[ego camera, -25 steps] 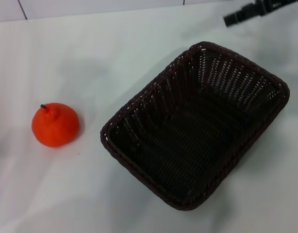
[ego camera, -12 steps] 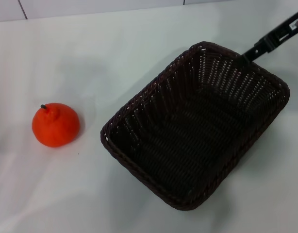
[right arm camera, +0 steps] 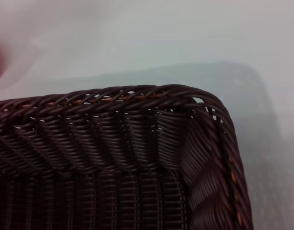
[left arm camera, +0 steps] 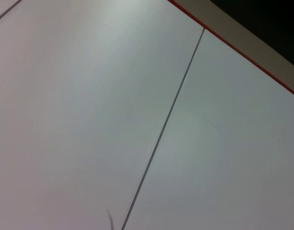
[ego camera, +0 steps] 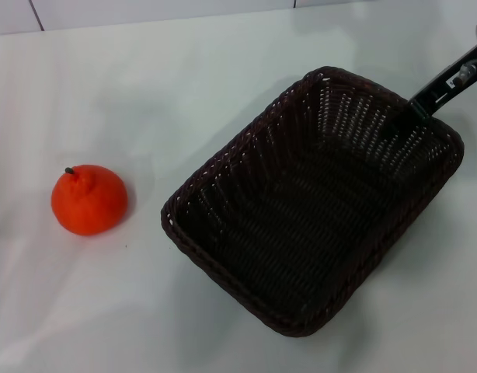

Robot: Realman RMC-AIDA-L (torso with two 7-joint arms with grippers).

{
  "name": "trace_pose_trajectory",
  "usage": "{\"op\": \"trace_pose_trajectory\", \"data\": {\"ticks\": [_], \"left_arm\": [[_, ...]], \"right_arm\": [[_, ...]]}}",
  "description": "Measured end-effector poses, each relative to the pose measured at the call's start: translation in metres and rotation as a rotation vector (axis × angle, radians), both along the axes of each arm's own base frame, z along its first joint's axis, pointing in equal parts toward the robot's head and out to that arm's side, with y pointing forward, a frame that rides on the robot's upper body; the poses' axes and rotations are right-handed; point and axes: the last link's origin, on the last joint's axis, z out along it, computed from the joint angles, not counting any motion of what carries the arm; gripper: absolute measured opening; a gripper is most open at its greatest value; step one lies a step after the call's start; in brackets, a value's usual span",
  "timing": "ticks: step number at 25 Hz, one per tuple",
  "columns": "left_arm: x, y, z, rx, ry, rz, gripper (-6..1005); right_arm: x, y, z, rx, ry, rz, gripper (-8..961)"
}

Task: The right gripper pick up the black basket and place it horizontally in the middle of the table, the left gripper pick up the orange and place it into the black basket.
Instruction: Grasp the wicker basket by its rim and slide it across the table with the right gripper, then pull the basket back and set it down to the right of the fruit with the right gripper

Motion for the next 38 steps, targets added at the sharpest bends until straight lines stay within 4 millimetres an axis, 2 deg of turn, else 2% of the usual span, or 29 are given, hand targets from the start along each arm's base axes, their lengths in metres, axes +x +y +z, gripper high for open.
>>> {"op": "trace_pose_trajectory", "data": {"ticks": [1, 3, 9, 17, 22, 30, 38], "left_arm": [[0.000, 0.001, 0.000, -0.001, 0.000, 0.000, 824], [0.001, 0.002, 0.000, -0.001, 0.001, -0.002, 824], [0.002, 0.004, 0.000, -0.002, 0.001, -0.005, 824], [0.001, 0.007, 0.002, -0.003, 0.011, 0.003, 823], [0.001, 0.013, 0.001, -0.011, 0.015, 0.012, 823], [0.003, 0.024, 0.002, -0.028, 0.041, 0.017, 823], [0.006, 0.030, 0.002, -0.035, 0.049, 0.012, 823]], "right_arm": [[0.000, 0.000, 0.000, 0.000, 0.001, -0.002, 720], [0.002, -0.001, 0.001, 0.000, 0.005, -0.008, 478], [0.010, -0.005, 0.008, 0.019, 0.076, -0.061, 231], [0.030, -0.015, 0.032, 0.127, 0.414, -0.210, 201], [0.045, -0.024, 0.036, 0.191, 0.602, -0.300, 202], [0.059, -0.036, 0.023, 0.284, 0.789, -0.402, 202], [0.075, -0.042, -0.006, 0.411, 0.864, -0.509, 203]]}}
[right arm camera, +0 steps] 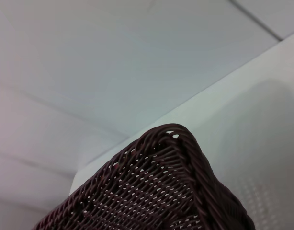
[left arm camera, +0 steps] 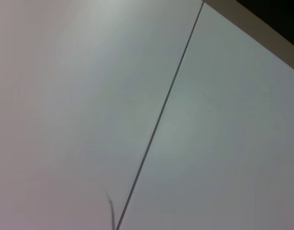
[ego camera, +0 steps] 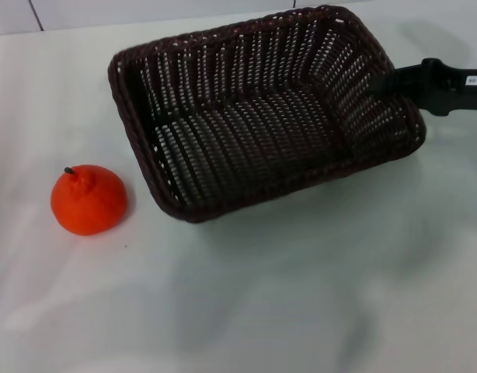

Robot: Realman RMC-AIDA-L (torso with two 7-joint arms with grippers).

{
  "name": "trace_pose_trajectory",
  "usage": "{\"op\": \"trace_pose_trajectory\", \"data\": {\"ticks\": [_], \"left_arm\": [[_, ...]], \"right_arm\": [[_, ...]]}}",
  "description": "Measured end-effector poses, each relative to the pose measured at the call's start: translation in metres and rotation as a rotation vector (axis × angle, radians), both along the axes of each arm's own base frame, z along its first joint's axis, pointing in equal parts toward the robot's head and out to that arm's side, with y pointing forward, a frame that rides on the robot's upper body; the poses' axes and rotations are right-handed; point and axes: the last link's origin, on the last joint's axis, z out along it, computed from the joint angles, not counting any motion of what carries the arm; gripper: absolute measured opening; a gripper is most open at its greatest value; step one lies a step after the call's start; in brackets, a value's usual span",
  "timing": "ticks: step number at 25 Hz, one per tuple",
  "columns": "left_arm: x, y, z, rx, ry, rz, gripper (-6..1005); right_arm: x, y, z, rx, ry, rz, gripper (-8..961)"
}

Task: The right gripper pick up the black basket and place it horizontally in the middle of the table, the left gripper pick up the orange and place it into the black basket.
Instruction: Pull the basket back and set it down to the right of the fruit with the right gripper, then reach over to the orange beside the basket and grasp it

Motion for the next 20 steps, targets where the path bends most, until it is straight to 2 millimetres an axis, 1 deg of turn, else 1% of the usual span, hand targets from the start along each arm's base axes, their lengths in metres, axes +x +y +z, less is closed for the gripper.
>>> {"op": "trace_pose_trajectory", "data": {"ticks": [4, 9, 13, 17, 20], "left_arm": [[0.001, 0.002, 0.000, -0.002, 0.001, -0.001, 824], [-0.001, 0.004, 0.000, -0.009, 0.003, 0.012, 823], [-0.001, 0.007, -0.002, -0.029, 0.018, 0.020, 824], [0.000, 0.009, -0.006, -0.080, 0.069, 0.008, 823], [-0.001, 0.009, -0.012, -0.166, 0.161, -0.004, 823]], "right_arm": [[0.006, 0.000, -0.012, 0.031, 0.011, -0.062, 203], [0.003, 0.003, -0.025, 0.031, 0.030, -0.087, 222], [-0.002, 0.006, -0.027, 0.028, 0.035, -0.079, 247], [-0.004, 0.006, -0.027, 0.019, 0.046, -0.078, 272], [-0.003, 0.007, -0.021, 0.022, 0.048, -0.083, 390]]}}
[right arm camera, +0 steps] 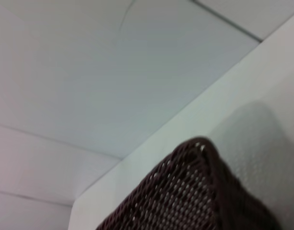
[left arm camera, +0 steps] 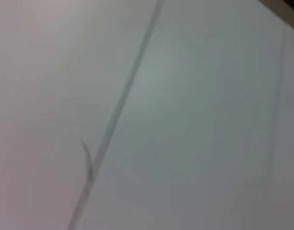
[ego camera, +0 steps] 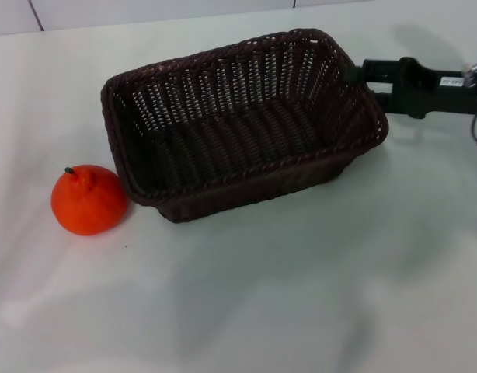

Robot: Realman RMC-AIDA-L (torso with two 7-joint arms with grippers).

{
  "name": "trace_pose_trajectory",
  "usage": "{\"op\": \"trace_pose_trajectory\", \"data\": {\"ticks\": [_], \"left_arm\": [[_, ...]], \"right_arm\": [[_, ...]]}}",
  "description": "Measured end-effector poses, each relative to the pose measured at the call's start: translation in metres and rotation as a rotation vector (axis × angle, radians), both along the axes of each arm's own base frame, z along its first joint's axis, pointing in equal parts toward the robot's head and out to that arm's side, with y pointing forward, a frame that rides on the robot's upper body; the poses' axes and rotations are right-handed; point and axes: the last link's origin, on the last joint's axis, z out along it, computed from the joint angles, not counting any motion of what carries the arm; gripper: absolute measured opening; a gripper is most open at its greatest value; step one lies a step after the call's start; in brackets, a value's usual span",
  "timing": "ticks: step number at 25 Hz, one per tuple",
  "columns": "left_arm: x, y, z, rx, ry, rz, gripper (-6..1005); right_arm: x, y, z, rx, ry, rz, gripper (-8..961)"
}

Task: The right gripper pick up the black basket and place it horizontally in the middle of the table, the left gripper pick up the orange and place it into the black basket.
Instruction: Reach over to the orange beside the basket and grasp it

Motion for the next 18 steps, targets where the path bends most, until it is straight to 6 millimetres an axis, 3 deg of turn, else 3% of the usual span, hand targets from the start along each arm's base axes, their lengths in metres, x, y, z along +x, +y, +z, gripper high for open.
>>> {"op": "trace_pose_trajectory", "data": {"ticks": [11, 18], "left_arm": [[-0.030, -0.013, -0.041, -0.345, 0.304, 0.076, 804], [-0.039, -0.012, -0.066, -0.471, 0.415, 0.129, 759]], "right_arm": [[0.011, 0.016, 0.033, 0.145, -0.014, -0.046, 890], [0.003, 0.028, 0.034, 0.168, -0.027, -0.035, 879]]}}
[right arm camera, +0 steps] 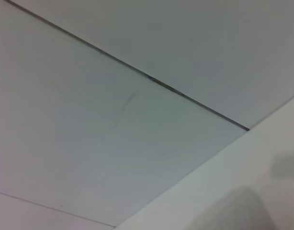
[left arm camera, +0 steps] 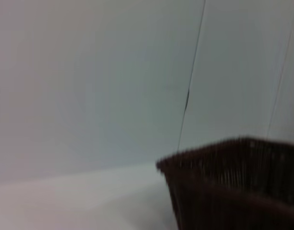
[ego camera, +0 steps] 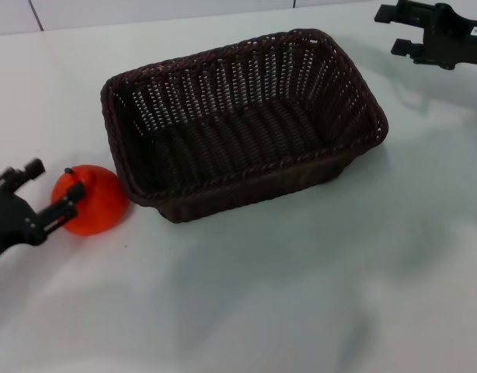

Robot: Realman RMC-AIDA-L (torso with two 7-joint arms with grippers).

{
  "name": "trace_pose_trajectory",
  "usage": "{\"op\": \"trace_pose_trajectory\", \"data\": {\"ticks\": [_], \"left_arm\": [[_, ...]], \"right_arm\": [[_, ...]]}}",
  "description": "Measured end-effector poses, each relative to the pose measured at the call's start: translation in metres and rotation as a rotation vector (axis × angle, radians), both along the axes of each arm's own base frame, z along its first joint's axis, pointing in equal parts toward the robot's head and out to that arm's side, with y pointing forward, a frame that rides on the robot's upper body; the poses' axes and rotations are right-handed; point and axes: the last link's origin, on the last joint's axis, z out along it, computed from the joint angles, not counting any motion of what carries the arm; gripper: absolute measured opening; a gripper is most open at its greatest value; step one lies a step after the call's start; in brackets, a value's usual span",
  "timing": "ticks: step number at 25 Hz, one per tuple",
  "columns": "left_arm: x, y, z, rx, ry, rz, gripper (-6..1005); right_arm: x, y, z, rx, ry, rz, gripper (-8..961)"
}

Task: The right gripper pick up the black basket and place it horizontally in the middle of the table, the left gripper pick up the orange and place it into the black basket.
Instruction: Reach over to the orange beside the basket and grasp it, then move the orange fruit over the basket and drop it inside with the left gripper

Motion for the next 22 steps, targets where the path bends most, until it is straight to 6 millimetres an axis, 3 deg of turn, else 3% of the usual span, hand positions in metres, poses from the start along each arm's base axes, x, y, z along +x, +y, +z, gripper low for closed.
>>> {"op": "trace_pose_trajectory", "data": {"ticks": [6, 12, 18, 22], "left_arm": [[-0.004, 0.004, -0.011, -0.065, 0.070, 0.020, 720], [-0.004, 0.007, -0.006, -0.038, 0.076, 0.011, 521], [0.003, 0.007, -0.004, -0.032, 0.052, -0.025, 383], [0.018, 0.005, 0.016, 0.048, -0.072, -0.109, 291]], "right_arm": [[-0.003, 0.003, -0.003, 0.003, -0.003, 0.005, 879], [-0.001, 0.001, -0.003, 0.010, -0.003, 0.002, 880], [0.004, -0.002, -0.005, 0.012, -0.003, -0.011, 879], [0.005, -0.004, -0.004, 0.016, 0.001, -0.014, 879]]}}
